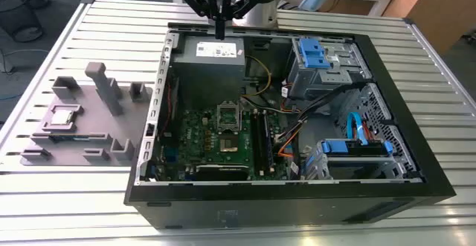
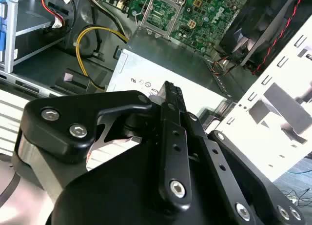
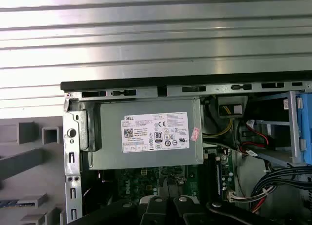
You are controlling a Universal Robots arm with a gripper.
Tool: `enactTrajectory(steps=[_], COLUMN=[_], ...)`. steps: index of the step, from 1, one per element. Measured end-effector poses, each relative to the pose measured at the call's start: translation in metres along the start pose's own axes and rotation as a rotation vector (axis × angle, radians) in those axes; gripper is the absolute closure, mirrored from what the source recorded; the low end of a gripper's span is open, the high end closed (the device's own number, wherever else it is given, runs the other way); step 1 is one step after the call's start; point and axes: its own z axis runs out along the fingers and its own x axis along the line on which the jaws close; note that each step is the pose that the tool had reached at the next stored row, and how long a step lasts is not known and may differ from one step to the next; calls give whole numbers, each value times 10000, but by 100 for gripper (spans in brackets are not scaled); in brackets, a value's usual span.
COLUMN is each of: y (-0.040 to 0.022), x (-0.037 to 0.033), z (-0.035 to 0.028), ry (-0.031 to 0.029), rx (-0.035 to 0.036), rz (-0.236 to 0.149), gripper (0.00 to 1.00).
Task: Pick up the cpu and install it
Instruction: 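Reach for the cpu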
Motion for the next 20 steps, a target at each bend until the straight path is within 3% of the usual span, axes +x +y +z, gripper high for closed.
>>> enactTrajectory(steps=[20], y=[-4], x=[54], z=[-1], ry=[3], rx=[-29], rz=[1], gripper=[89])
